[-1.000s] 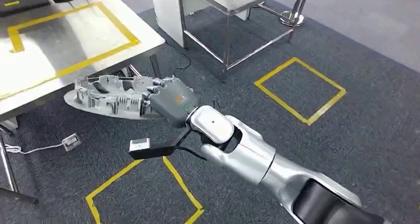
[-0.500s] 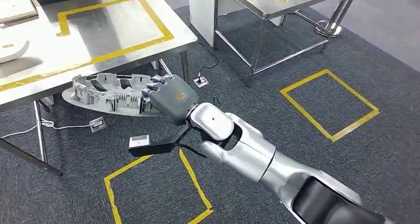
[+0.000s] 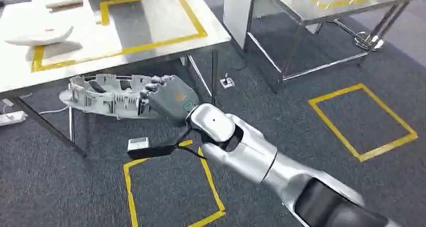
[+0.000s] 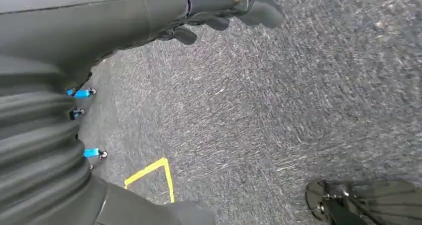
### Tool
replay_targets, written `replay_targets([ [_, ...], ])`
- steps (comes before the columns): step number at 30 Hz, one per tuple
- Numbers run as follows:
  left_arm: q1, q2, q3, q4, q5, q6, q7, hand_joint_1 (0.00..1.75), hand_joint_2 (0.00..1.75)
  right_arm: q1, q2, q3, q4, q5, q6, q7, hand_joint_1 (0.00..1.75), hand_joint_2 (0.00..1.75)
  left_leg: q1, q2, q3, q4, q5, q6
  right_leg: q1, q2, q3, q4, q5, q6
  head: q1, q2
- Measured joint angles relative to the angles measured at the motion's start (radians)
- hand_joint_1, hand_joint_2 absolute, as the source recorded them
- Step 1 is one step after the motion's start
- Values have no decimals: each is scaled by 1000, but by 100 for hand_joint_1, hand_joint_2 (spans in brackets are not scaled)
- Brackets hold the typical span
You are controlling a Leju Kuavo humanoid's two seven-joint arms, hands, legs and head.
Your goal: Take the parts from the cabinet and place them on the table.
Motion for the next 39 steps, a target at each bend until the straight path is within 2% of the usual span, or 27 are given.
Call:
replay_targets([
  [1,1,0,0,0,0,0,0,0,175,0,0,0,0,-3,-7,3,175,175,1,-4,-1,-1,1,7,-1,-4,0,1,-1,2,0,0],
  [2,2,1,1,0,-2,0,0,0,175,0,0,0,-1,-3,-16,4,175,175,4,-10,-1,-2,4,15,-6,11,-5,7,-11,12,1,0],
  [3,0,1,1,0,-3,0,0,0,175,0,0,0,-1,-3,-23,3,175,175,1,-12,-2,1,4,15,-8,47,-16,25,-32,14,4,0],
  [4,-1,1,1,0,-4,0,0,0,175,0,0,-1,-1,-2,-28,2,175,175,2,-13,-3,1,4,15,-3,49,-14,18,-34,-5,8,0],
  [5,-2,0,1,0,-6,-1,0,0,175,1,-1,-2,-2,0,-35,3,175,175,-2,-21,-2,2,2,18,-2,53,-13,4,7,-65,12,0],
  [6,-2,-1,1,0,-6,-1,0,0,175,0,0,-2,-4,3,-38,4,175,175,-3,-24,-1,0,2,18,3,54,-12,4,-5,-77,13,0],
  [7,-2,-1,1,0,-6,-1,0,0,175,0,0,-2,-5,3,-39,4,175,175,-3,-25,-2,1,2,19,2,53,-11,3,-7,-81,13,0],
  [9,-2,0,1,0,-7,-2,0,0,175,1,0,-2,-9,5,-43,3,175,175,-5,-25,-3,1,3,20,0,53,-10,-2,5,-46,13,0],
  [10,-2,0,1,0,-7,-2,0,0,175,1,0,-2,-10,5,-43,3,175,175,-5,-25,-3,1,3,20,-1,53,-9,-5,5,-33,13,0],
  [11,-2,0,1,0,-8,-2,0,0,175,2,0,-2,-11,5,-43,3,175,175,-5,-24,-4,1,3,21,-3,53,-9,-8,8,-11,13,0],
  [12,-2,1,1,0,-9,-2,0,0,175,2,0,-2,-11,5,-43,4,175,175,-5,-24,-5,1,4,21,-4,54,-9,-9,9,0,13,0],
  [13,-2,1,1,0,-10,-3,-1,0,175,1,0,-2,-11,5,-43,5,175,175,-5,-24,-6,1,4,21,-4,54,-9,-9,10,3,13,0],
  [17,-5,2,1,0,-21,-6,0,0,175,-4,0,-6,-20,9,-44,11,175,175,-4,-23,-6,1,7,18,-3,54,-11,-8,12,8,13,0],
  [30,-16,2,1,0,-21,-7,5,0,175,-20,2,-12,-30,17,-49,17,175,175,-2,-24,-6,-6,14,9,-1,54,-17,-4,12,7,13,0],
  [39,-15,2,1,0,-20,-7,5,0,175,-36,4,-15,-30,17,-49,17,175,175,-1,-24,-6,-7,14,8,0,54,-17,-4,11,6,13,0],
])
